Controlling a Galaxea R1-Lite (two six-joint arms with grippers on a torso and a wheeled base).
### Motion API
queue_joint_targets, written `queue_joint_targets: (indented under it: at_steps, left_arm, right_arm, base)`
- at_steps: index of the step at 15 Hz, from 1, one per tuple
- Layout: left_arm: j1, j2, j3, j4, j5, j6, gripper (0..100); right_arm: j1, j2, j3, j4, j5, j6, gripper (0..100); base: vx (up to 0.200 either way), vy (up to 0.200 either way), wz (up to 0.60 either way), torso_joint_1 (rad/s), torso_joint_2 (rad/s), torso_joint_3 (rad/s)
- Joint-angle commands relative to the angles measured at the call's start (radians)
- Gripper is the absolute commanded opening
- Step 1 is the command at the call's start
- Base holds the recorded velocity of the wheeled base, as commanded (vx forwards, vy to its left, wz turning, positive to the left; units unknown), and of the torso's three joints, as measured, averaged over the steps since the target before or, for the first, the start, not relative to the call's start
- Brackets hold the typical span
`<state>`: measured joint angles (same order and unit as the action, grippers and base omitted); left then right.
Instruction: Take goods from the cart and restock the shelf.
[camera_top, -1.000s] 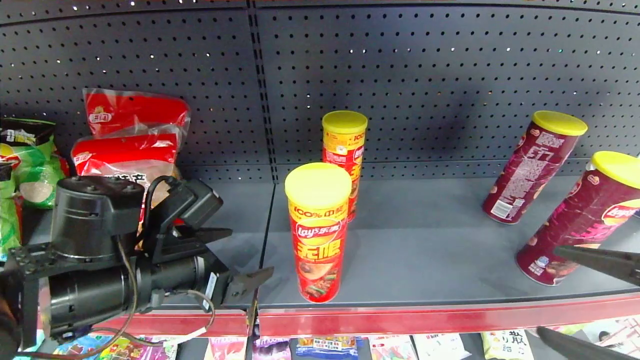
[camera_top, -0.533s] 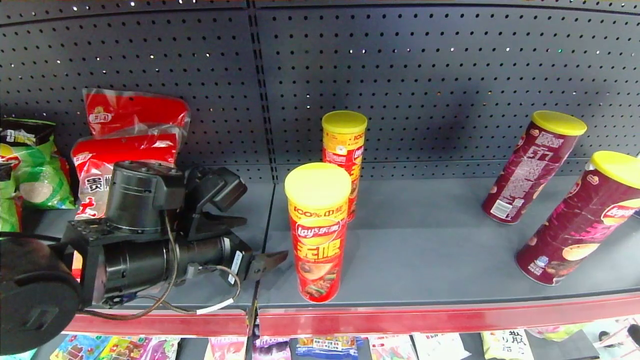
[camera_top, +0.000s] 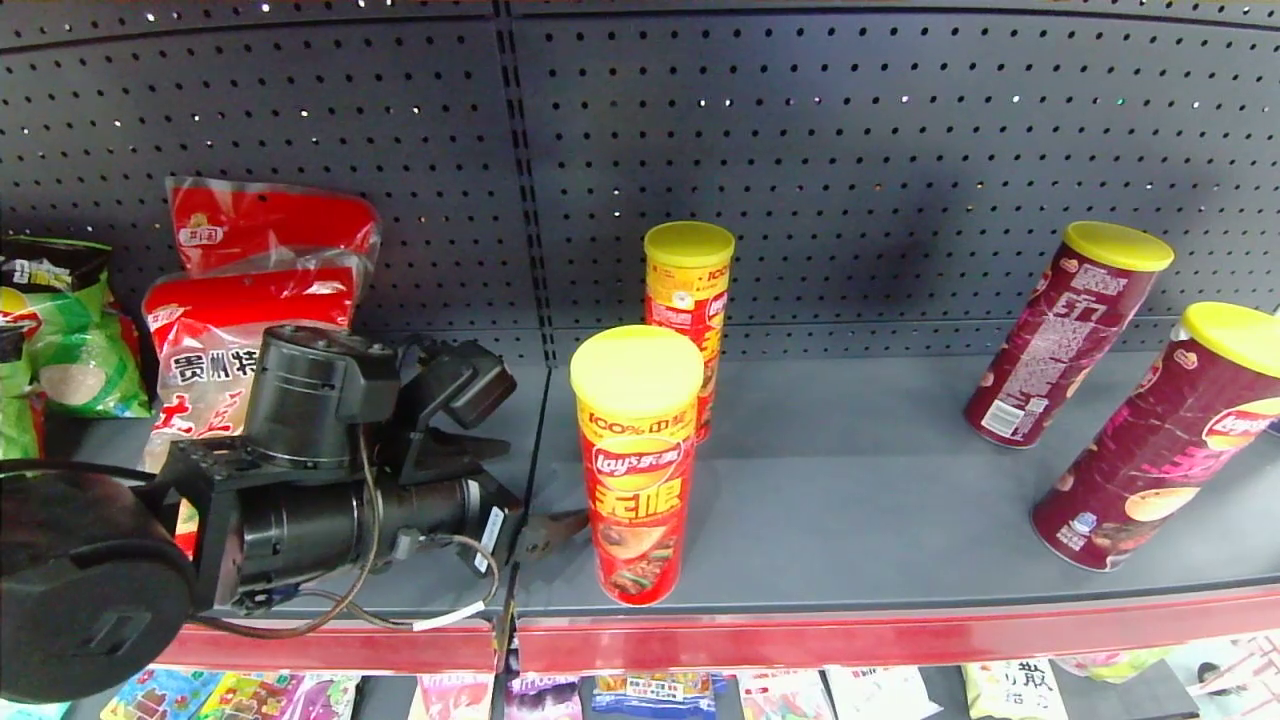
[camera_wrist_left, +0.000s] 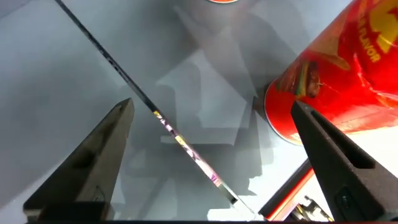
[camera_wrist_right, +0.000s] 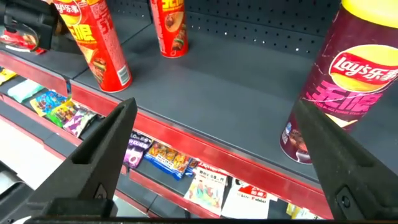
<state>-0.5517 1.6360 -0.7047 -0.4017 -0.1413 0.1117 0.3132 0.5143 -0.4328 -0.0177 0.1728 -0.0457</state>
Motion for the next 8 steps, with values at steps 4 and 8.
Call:
queue_joint_targets:
  at_steps: [4,8]
  left_arm:
    - [-0.031,0.031,-0.035,0.000,0.002,-0.001,100]
    - [-0.039,0.048,-0.058,0.001,0.002,-0.001,100]
  right_arm:
    - [0.000,0.004,0.000,-0.001,0.001,0.000,100]
    - [0.000,0.004,0.000,-0.001,0.001,0.001,100]
  base:
    - [0.000,0.000,0.00,0.000,0.00,0.000]
    - [0.000,0.000,0.00,0.000,0.00,0.000]
